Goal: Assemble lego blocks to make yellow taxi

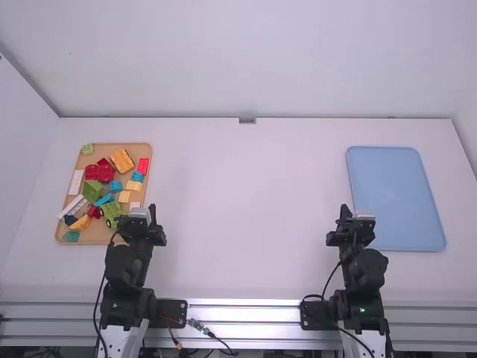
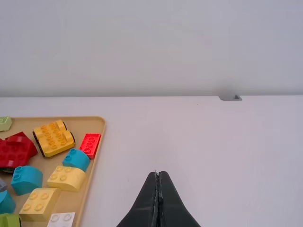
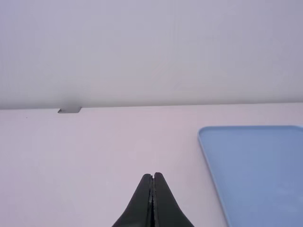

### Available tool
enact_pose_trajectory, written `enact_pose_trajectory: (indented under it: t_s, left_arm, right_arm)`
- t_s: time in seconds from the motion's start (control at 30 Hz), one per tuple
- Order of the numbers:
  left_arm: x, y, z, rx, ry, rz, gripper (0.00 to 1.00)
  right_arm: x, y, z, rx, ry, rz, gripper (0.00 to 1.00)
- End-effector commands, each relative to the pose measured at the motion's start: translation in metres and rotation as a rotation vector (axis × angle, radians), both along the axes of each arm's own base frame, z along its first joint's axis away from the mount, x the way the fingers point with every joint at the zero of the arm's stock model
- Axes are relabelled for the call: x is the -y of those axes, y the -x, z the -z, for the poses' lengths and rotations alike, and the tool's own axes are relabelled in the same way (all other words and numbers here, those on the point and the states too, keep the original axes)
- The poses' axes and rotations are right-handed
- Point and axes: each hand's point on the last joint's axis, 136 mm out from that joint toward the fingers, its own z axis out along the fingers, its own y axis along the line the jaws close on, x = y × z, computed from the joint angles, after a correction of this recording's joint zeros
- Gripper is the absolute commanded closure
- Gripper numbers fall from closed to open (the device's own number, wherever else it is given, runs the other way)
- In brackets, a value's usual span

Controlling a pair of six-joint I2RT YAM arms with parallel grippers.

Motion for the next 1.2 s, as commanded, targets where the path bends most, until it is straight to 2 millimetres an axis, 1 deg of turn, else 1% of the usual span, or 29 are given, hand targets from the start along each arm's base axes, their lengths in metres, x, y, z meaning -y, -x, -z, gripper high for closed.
enact_pose_trajectory:
  t_s: [0.0, 0.1, 0.13, 0.3, 0.4, 0.47, 0.53, 0.63, 0.67, 0.73, 0.9, 0.97, 1.07, 1.1, 1.17]
  left_arm:
    - [0.001, 0.000, 0.000, -0.003, 0.003, 0.005, 1.00]
    - [0.009, 0.001, 0.000, -0.021, 0.023, 0.039, 0.98]
    - [0.014, 0.001, -0.001, -0.036, 0.038, 0.065, 0.96]
    - [0.022, 0.003, -0.002, -0.084, 0.088, 0.103, 0.92]
    - [0.024, 0.004, -0.002, -0.113, 0.096, 0.111, 0.89]
    - [0.023, 0.004, -0.003, -0.148, 0.096, 0.103, 0.86]
    - [0.023, 0.005, -0.004, -0.177, 0.098, 0.105, 0.83]
    - [0.024, 0.002, -0.019, -0.160, 0.098, 0.108, 0.78]
    - [0.024, 0.000, -0.027, -0.151, 0.100, 0.109, 0.76]
    - [0.024, -0.004, -0.040, -0.142, 0.132, 0.104, 0.72]
    - [0.025, -0.013, -0.070, -0.113, 0.130, 0.106, 0.63]
    - [0.023, -0.016, -0.076, -0.116, 0.129, 0.097, 0.60]
    - [0.023, -0.021, -0.091, -0.116, 0.129, 0.097, 0.52]
    - [0.023, -0.021, -0.091, -0.117, 0.129, 0.097, 0.52]
    - [0.024, -0.021, -0.090, -0.118, 0.129, 0.100, 0.47]
  right_arm:
    - [0.000, 0.000, 0.000, -0.003, -0.003, 0.000, 0.99]
    - [0.001, 0.000, 0.000, -0.020, -0.022, 0.002, 0.98]
    - [-0.001, 0.001, -0.001, -0.033, -0.025, -0.009, 0.96]
    - [-0.007, 0.002, -0.001, -0.068, -0.019, -0.046, 0.93]
    - [-0.007, 0.002, -0.002, -0.085, -0.003, -0.052, 0.91]
    - [-0.010, 0.003, -0.002, -0.103, 0.014, -0.071, 0.89]
    - [-0.009, 0.003, -0.003, -0.118, 0.028, -0.066, 0.88]
    - [-0.007, 0.003, -0.003, -0.137, 0.046, -0.062, 0.86]
    - [-0.007, 0.003, -0.003, -0.146, 0.053, -0.068, 0.85]
    - [-0.009, 0.004, -0.004, -0.163, 0.050, -0.081, 0.83]
    - [-0.014, 0.005, -0.005, -0.199, 0.046, -0.109, 0.79]
    - [-0.014, 0.005, -0.005, -0.209, 0.046, -0.111, 0.78]
    - [-0.017, 0.004, -0.011, -0.217, 0.051, -0.120, 0.75]
    - [-0.017, 0.004, -0.011, -0.217, 0.053, -0.123, 0.75]
    - [-0.020, 0.003, -0.016, -0.216, 0.056, -0.133, 0.73]
